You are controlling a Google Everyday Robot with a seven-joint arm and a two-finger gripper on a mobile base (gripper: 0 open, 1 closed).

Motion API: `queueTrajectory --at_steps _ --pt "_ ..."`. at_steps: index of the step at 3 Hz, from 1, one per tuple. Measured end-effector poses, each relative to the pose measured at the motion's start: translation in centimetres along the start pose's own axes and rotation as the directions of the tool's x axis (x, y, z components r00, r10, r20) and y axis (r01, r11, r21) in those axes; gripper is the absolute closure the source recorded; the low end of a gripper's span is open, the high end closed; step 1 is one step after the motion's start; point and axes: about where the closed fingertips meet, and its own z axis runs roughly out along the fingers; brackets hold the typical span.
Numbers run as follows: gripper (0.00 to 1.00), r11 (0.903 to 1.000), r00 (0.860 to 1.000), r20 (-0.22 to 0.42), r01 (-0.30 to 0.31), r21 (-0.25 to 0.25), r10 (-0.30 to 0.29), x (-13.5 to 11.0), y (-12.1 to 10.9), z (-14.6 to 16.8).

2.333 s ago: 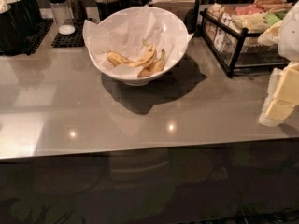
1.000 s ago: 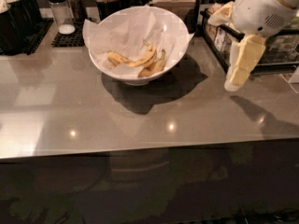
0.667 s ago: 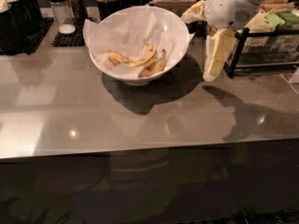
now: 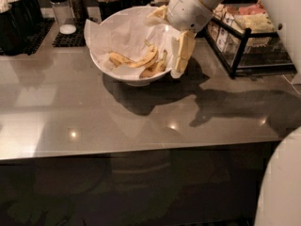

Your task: Pick banana from white bowl

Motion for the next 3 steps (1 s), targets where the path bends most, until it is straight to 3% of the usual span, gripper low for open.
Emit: queueTrajectory --at_steps 1,2,3 --pt "0.00 0.9986 0.998 0.038 0.050 -0.016 -0.050 -1.83 -2.35 2.10" --pt "0.00 0.9987 0.998 0.042 0.051 0.001 -0.051 -2.00 -2.94 2.33" --pt "0.00 0.9994 0.998 0.056 0.008 0.033 -0.010 -1.36 -2.78 2.33"
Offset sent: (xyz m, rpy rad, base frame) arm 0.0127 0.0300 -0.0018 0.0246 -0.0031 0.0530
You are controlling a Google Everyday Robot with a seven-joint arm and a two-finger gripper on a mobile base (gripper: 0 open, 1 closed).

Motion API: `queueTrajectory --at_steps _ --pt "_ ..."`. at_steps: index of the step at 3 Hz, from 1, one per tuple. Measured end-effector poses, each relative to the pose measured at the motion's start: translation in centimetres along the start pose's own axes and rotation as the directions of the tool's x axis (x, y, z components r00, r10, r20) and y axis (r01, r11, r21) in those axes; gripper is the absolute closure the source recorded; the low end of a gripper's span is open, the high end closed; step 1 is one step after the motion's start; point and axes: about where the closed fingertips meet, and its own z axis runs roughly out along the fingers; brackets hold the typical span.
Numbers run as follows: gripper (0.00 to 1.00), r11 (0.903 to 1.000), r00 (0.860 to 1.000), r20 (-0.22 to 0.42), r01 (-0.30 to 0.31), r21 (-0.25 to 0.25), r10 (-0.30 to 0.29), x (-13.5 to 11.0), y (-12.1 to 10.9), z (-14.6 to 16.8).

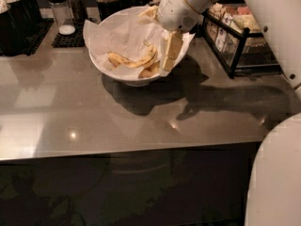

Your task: Pick banana from white bowl

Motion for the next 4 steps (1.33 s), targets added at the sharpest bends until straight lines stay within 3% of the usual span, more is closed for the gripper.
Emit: queueTrajectory --at_steps 1,2,3,4 --pt "0.00 0.9999 1.000 0.003 -0.008 -0.015 0.008 1.0 -1.1 0.8" --pt "0.15 1.0000 1.000 0.006 -0.005 0.003 0.005 0.9 -1.7 0.7" --pt "0.16 1.0000 1.000 0.006 -0.005 0.003 0.005 0.9 -1.7 0.7" --pt "0.09 0.9996 1.000 0.015 0.014 0.024 -0.015 0.9 -2.8 1.3"
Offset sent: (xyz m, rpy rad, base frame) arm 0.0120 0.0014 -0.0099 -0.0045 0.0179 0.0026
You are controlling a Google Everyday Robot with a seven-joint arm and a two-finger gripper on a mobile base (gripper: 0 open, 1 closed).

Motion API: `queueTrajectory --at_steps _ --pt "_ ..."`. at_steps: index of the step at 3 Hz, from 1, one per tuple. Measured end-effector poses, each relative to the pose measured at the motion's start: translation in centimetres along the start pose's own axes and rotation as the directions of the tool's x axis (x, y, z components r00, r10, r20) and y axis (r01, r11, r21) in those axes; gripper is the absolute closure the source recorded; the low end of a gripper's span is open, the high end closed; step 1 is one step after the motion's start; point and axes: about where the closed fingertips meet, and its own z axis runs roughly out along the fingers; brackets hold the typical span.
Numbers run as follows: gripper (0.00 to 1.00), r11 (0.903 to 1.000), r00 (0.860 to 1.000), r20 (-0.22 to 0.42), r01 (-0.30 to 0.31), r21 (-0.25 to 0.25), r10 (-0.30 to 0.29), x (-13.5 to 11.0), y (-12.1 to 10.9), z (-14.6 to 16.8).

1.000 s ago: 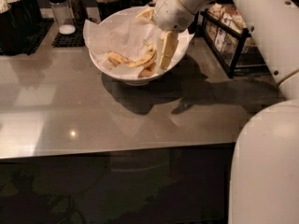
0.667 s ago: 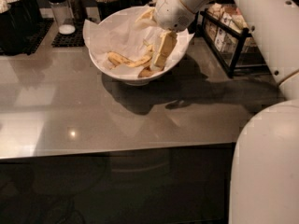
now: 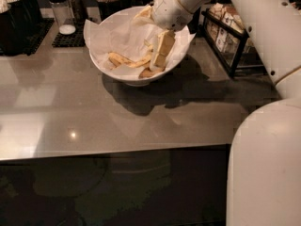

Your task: Pick banana from white bowl

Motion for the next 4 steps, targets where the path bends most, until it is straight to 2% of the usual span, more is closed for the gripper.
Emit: queueTrajectory --at_steps 2,4 --pt "0.15 0.9982 0.999 0.021 0.050 -0.032 -0.050 0.6 -2.5 2.8" --pt "0.18 0.9958 0.998 -0.017 0.053 -0.075 -0.054 1.7 -3.8 4.1"
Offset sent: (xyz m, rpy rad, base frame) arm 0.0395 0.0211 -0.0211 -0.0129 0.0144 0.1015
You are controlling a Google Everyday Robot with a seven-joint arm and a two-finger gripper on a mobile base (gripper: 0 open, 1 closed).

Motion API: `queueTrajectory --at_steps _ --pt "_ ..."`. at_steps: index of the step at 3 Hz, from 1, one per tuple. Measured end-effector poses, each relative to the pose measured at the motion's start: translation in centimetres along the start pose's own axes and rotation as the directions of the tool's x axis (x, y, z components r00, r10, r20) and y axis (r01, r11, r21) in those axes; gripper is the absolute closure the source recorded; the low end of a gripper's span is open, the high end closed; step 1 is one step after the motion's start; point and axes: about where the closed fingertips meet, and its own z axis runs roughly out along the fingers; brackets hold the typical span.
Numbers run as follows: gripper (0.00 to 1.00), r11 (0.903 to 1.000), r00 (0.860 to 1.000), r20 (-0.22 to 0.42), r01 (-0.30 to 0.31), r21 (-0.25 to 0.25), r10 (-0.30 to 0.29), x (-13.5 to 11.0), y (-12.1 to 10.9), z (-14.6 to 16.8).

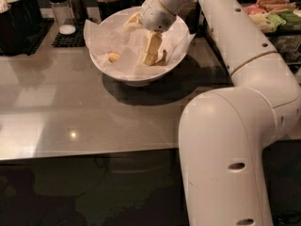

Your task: Pick banana from white bowl

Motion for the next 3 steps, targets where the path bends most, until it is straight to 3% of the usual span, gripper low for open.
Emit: queueTrajectory --at_steps 3 --pt "0.11 0.9968 0.997 -0.079 -0.021 0.077 0.027 -1.6 -0.4 -5.6"
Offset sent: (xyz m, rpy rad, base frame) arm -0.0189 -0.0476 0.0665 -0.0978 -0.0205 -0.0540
